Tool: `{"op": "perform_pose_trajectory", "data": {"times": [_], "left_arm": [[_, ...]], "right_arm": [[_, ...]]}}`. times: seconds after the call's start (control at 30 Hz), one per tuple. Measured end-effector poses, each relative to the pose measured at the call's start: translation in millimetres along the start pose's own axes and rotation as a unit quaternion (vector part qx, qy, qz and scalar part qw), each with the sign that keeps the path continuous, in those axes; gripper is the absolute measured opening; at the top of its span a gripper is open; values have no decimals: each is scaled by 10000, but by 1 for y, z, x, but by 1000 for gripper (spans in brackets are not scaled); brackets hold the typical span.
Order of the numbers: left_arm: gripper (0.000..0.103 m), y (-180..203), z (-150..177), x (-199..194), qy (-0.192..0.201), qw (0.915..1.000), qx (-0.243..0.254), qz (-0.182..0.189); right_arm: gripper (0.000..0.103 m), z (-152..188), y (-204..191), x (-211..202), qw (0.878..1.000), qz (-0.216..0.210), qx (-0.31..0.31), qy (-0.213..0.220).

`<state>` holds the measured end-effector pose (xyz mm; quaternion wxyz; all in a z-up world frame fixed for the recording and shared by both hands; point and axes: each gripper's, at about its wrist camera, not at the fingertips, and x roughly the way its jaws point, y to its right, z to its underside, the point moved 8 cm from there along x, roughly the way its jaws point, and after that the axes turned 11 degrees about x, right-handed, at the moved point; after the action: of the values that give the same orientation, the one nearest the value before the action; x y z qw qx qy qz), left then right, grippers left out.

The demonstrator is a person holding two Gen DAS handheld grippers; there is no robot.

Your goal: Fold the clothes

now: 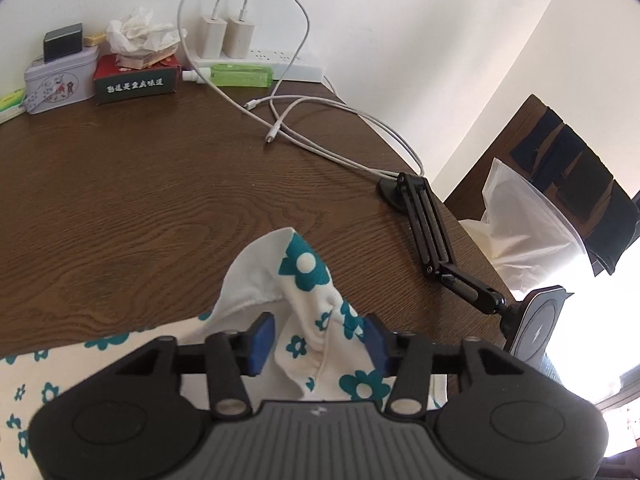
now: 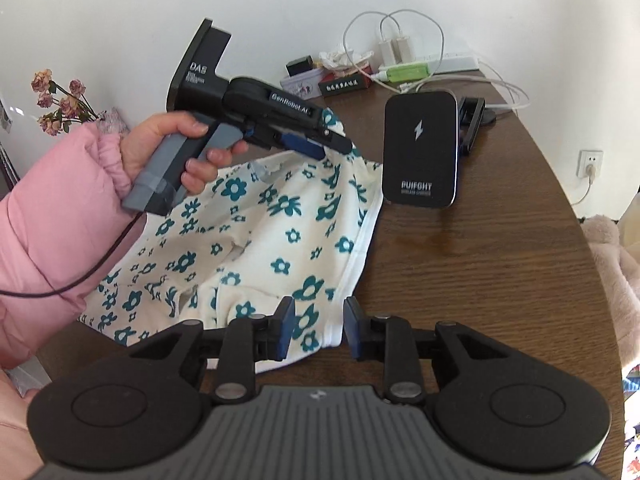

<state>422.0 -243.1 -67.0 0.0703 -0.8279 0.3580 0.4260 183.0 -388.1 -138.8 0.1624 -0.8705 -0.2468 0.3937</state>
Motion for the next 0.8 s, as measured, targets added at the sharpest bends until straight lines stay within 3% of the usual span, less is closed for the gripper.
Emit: {"op": "perform_pose_trajectory", "data": {"times": [0.07, 0.17, 0.27, 0.37, 0.4, 0.47, 0.57, 0.7, 0.77, 0.8], "left_arm": [[51, -6, 2, -19, 155, 9999, -34, 9], [54, -8, 15, -52, 291, 9990, 267, -218], [54, -1, 48, -87, 218, 9936, 914, -634], [53, -1, 92, -114, 80, 9897, 1186, -801], [53, -2, 106, -122, 35, 9891, 1211, -833], [43, -9, 135, -137, -63, 9884, 1164, -975], [40, -21, 173, -158, -172, 9866, 1061, -1225], [40, -39, 212, -178, -199, 9877, 717, -1373], [40, -44, 225, -187, -124, 9890, 572, -1359], [40, -45, 227, -190, -88, 9895, 513, -1350]], "right_arm": [[36, -9, -2, -5, 9999, 13, -67, 129], [36, -18, -7, -8, 9995, 11, -175, 258], [36, -13, -23, 4, 9989, -130, -428, 146], [36, -3, -40, 22, 9977, -176, -657, -34], [36, 0, -46, 28, 9971, -192, -734, -94], [36, 4, -56, 38, 9965, -203, -794, -171], [37, 1, -66, 48, 9966, -227, -774, -189], [51, 4, -81, 62, 9946, -63, -970, -365], [38, 10, -85, 69, 9914, 215, -1202, -474], [15, 13, -85, 72, 9893, 328, -1312, -552]]}}
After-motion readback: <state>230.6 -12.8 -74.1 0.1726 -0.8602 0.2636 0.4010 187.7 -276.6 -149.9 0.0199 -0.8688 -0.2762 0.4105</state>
